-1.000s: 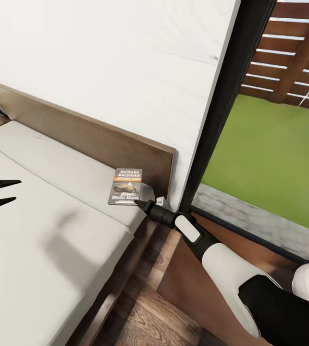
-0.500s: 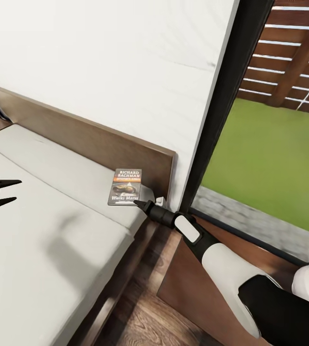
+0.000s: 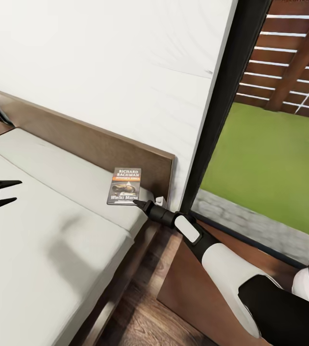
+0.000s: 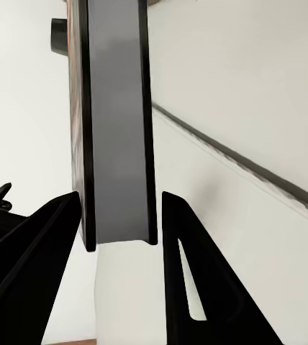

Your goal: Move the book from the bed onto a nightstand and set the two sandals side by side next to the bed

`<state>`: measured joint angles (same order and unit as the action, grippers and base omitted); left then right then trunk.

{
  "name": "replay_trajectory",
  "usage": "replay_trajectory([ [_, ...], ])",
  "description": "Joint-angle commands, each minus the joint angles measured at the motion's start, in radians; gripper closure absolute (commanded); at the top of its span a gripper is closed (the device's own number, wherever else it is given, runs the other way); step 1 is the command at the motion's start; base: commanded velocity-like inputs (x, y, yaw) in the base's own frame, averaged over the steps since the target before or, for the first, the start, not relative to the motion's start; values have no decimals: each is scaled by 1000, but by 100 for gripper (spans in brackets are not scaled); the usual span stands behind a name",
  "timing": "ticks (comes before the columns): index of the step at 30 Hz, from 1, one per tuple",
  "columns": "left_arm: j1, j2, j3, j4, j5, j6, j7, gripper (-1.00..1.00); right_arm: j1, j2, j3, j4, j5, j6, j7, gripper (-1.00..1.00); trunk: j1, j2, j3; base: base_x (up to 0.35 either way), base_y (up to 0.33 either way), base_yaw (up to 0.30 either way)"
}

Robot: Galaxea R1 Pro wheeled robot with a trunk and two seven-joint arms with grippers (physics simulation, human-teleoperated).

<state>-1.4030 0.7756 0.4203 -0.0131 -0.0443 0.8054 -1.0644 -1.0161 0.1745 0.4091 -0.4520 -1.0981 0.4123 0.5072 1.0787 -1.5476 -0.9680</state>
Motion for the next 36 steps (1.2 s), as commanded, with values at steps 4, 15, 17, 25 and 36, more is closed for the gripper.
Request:
replay_trajectory([
  [4, 12, 1, 4, 1, -5, 6, -2, -100, -1, 0, 3, 2, -6, 3, 4, 100, 0, 0, 6, 0, 0, 0],
  [15, 44, -8, 3, 1, -6, -19, -4, -100, -1, 0, 3, 2, -6, 3, 5, 100, 0, 0, 23, 0, 0, 0],
  [17, 46, -9, 3, 1, -6, -22, -4, -100, -1, 0, 3, 3, -6, 3, 5, 100, 0, 0, 26, 0, 0, 0],
  [25, 48, -10, 3, 1, -5, -24, -5, -100, -1, 0, 41, 2, -6, 3, 5, 100, 0, 0, 35, 0, 0, 0],
  [36, 49, -10, 3, 1, -5, -25, -5, -100, -1, 0, 88, 1, -8, 3, 5, 100, 0, 0, 36, 0, 0, 0],
])
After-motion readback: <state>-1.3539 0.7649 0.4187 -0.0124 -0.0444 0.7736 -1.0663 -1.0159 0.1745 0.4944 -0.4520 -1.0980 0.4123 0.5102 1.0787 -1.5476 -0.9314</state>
